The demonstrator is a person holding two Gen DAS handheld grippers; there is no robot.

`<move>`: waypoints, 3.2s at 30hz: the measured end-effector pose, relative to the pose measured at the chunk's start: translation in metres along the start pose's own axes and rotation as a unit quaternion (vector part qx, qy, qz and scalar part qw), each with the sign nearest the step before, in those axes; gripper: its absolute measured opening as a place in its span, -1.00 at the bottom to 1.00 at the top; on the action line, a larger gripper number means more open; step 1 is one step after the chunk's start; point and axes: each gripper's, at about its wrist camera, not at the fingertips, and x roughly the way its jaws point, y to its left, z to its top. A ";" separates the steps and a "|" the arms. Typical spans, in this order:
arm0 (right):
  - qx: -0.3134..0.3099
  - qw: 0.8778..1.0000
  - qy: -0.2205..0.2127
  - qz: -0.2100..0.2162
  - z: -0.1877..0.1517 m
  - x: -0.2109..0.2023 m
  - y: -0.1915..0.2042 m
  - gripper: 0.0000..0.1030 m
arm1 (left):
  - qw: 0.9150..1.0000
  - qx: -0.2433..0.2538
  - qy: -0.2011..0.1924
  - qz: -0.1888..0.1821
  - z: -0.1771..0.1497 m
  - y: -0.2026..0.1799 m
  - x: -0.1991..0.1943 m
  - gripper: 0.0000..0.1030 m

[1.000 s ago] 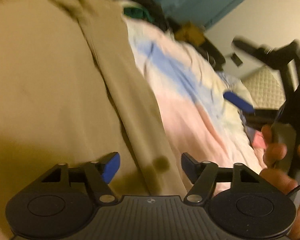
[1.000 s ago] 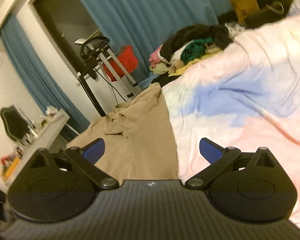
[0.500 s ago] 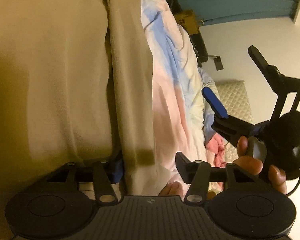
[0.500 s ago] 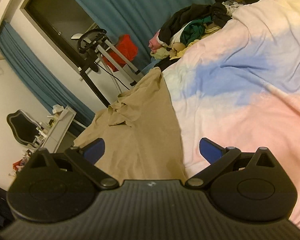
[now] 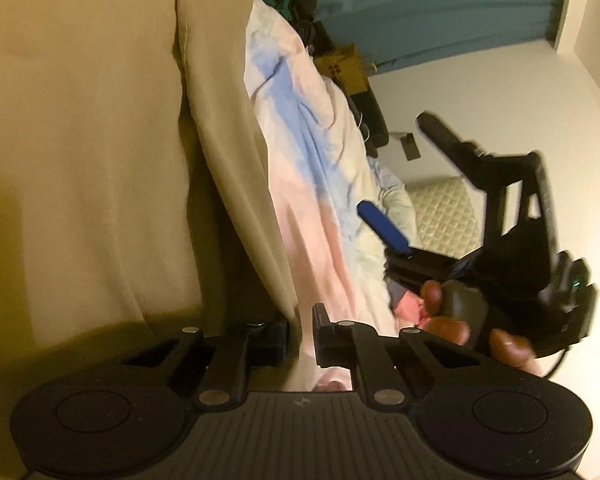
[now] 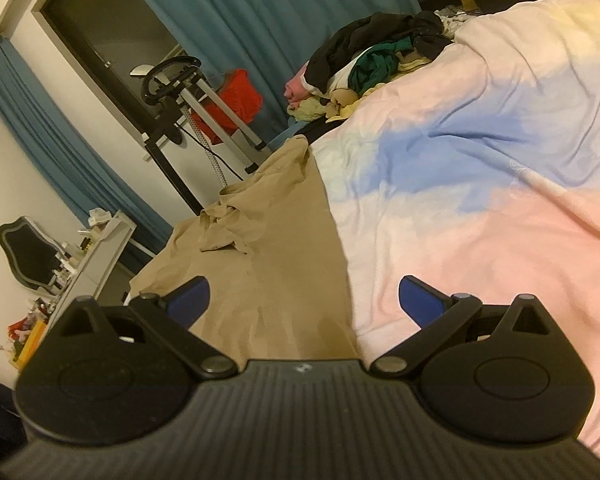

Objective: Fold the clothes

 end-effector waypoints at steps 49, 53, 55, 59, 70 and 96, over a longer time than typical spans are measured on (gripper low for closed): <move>-0.085 0.994 -0.033 -0.056 -0.007 0.069 0.026 0.99 | 0.921 0.051 -0.235 0.308 0.279 0.030 0.032 0.11; -0.079 0.995 -0.028 -0.061 -0.007 0.088 0.018 0.99 | 0.907 0.080 -0.239 0.338 0.308 0.027 0.051 -0.92; -0.082 0.994 -0.028 -0.062 -0.008 0.096 0.016 0.99 | 0.878 0.135 -0.243 0.390 0.312 0.018 0.062 -0.92; -0.089 0.994 -0.027 -0.065 -0.009 0.105 0.014 0.99 | 0.838 0.203 -0.219 0.457 0.298 0.015 0.086 -0.90; -0.107 0.991 -0.054 -0.059 -0.006 0.090 0.022 0.99 | 0.840 0.284 -0.218 0.408 0.215 -0.046 0.022 0.31; -0.221 0.970 -0.098 -0.018 -0.041 -0.005 0.081 0.99 | 0.813 0.338 -0.295 0.372 0.001 -0.124 -0.120 0.99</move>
